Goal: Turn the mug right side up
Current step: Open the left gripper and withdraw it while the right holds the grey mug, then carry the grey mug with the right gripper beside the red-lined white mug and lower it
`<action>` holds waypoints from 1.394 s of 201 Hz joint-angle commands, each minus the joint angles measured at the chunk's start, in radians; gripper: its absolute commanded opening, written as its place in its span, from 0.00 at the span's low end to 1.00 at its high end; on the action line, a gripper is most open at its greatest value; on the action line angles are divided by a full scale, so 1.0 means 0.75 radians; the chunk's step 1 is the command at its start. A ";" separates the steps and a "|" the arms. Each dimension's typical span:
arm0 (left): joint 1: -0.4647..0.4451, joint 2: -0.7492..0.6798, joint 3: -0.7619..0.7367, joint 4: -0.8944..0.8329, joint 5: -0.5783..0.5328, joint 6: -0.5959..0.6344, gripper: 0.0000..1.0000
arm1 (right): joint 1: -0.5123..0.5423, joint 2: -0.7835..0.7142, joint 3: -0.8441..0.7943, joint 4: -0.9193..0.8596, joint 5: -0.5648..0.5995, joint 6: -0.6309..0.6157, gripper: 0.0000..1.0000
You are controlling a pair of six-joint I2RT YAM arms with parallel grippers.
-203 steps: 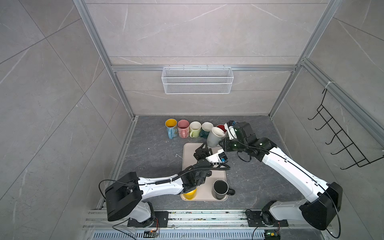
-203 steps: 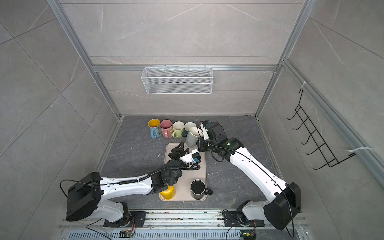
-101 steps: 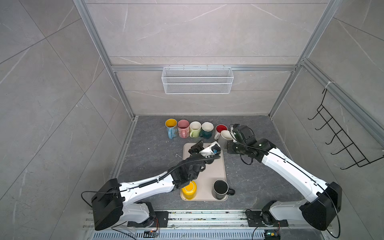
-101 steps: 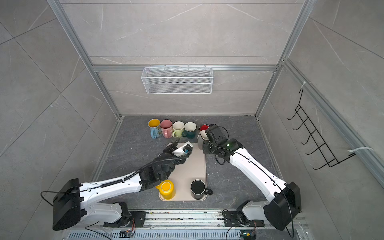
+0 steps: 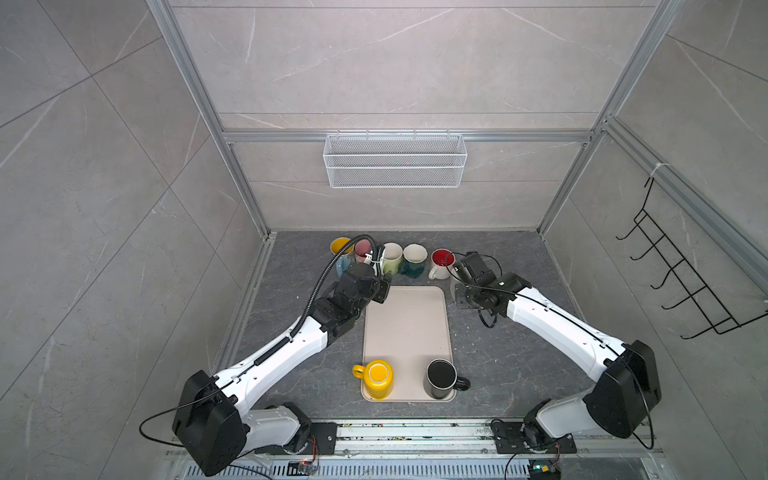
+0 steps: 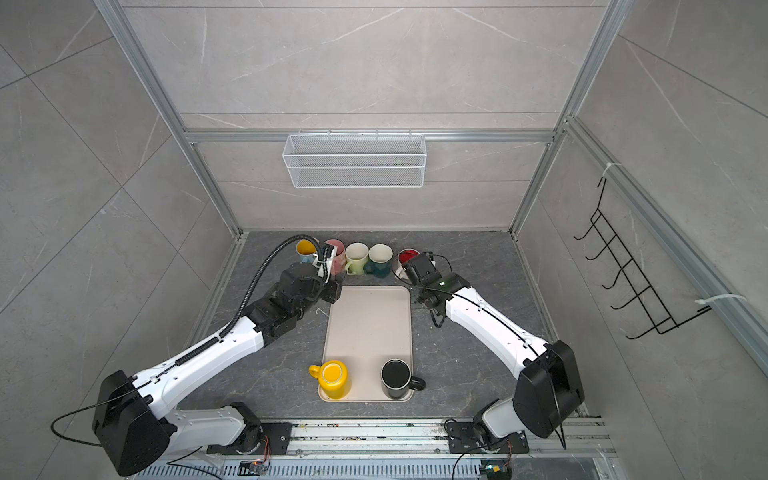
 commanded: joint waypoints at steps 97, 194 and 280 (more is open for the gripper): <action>0.278 -0.101 -0.096 -0.017 0.450 -0.415 0.61 | -0.142 0.227 0.053 0.372 0.048 -0.138 0.00; 0.295 -0.114 -0.111 -0.001 0.448 -0.440 0.61 | -0.198 0.348 0.064 0.511 0.043 -0.137 0.00; 0.295 -0.139 -0.128 0.010 0.413 -0.456 0.61 | -0.248 0.416 0.040 0.639 0.015 -0.139 0.00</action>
